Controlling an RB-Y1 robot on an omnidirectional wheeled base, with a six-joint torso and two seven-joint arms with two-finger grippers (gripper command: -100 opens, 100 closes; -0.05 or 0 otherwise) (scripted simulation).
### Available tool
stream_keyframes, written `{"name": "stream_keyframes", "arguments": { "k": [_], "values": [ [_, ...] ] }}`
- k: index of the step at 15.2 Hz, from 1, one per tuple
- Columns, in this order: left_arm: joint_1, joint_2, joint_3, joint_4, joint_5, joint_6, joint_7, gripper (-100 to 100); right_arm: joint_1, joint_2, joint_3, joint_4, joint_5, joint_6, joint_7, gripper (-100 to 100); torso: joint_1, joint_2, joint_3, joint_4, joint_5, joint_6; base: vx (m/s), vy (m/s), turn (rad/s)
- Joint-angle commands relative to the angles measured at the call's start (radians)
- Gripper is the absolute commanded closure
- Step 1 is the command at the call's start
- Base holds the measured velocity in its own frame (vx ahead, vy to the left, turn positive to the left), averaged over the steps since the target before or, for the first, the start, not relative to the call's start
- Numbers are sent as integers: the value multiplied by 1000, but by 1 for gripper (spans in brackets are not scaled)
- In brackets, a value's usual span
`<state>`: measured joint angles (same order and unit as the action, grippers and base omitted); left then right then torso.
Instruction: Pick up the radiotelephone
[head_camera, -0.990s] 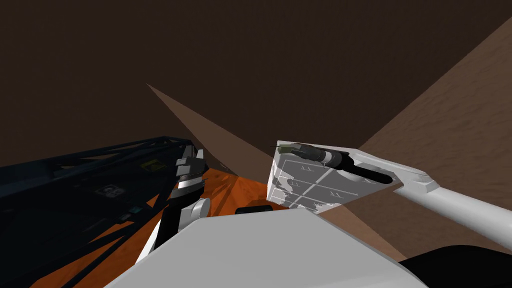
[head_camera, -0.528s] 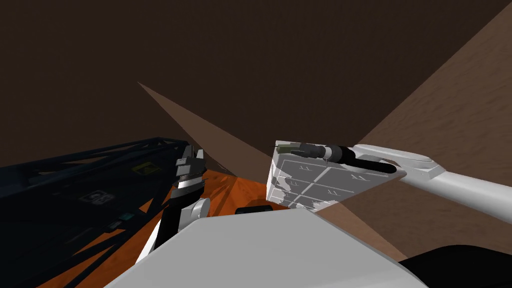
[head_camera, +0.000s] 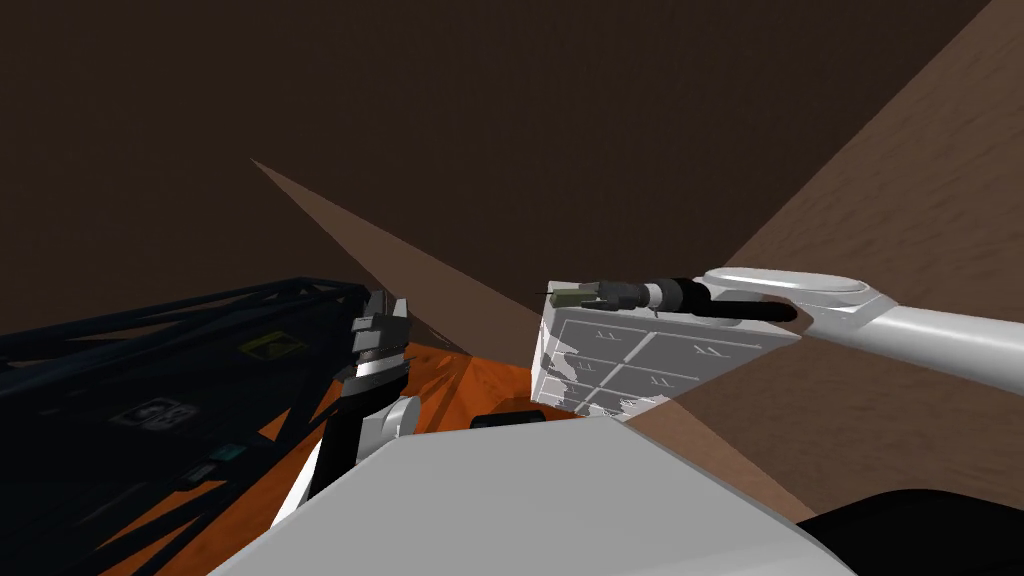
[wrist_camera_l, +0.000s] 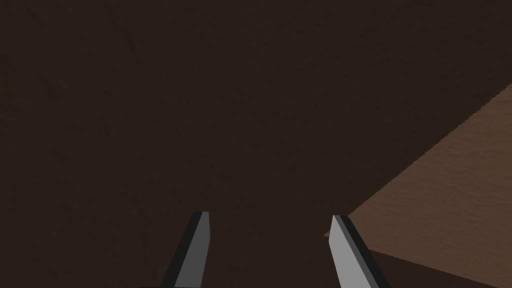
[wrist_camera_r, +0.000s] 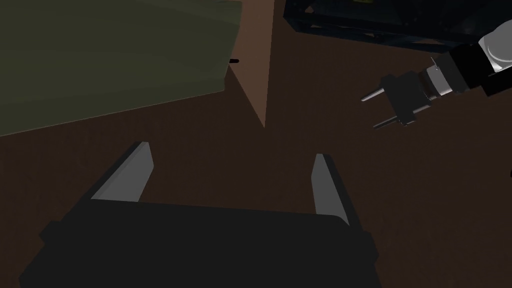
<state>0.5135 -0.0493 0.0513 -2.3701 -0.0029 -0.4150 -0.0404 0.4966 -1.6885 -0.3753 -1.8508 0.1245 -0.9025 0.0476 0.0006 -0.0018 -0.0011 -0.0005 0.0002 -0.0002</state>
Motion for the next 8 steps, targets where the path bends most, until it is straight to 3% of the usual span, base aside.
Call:
{"name": "stream_keyframes", "arguments": {
  "k": [1,2,3,6,7,8],
  "values": [
    [0,0,0,0,0,0,0,0,-1,-50,0,4,2,-4,0,-100,0,0,0,0,0,0,11,2,0],
    [0,0,0,0,0,0,0,0,-1,-55,0,4,2,-4,0,-100,0,0,0,0,0,0,3,0,15],
    [0,0,0,0,0,0,0,0,6,-89,-17,38,17,-31,-9,-100,0,1,0,0,0,0,15,-1,-94],
    [0,0,0,0,0,0,0,0,6,-152,-17,38,17,-31,-9,-100,0,0,0,0,0,0,20,3,-55],
    [0,0,0,0,0,0,0,0,13,-181,-33,72,33,-59,-17,-100,0,0,0,0,0,0,22,3,-76],
    [0,0,0,0,0,0,0,0,13,-204,-33,72,33,-59,-17,-100,0,0,0,0,0,0,29,2,-116]
  ]
}}
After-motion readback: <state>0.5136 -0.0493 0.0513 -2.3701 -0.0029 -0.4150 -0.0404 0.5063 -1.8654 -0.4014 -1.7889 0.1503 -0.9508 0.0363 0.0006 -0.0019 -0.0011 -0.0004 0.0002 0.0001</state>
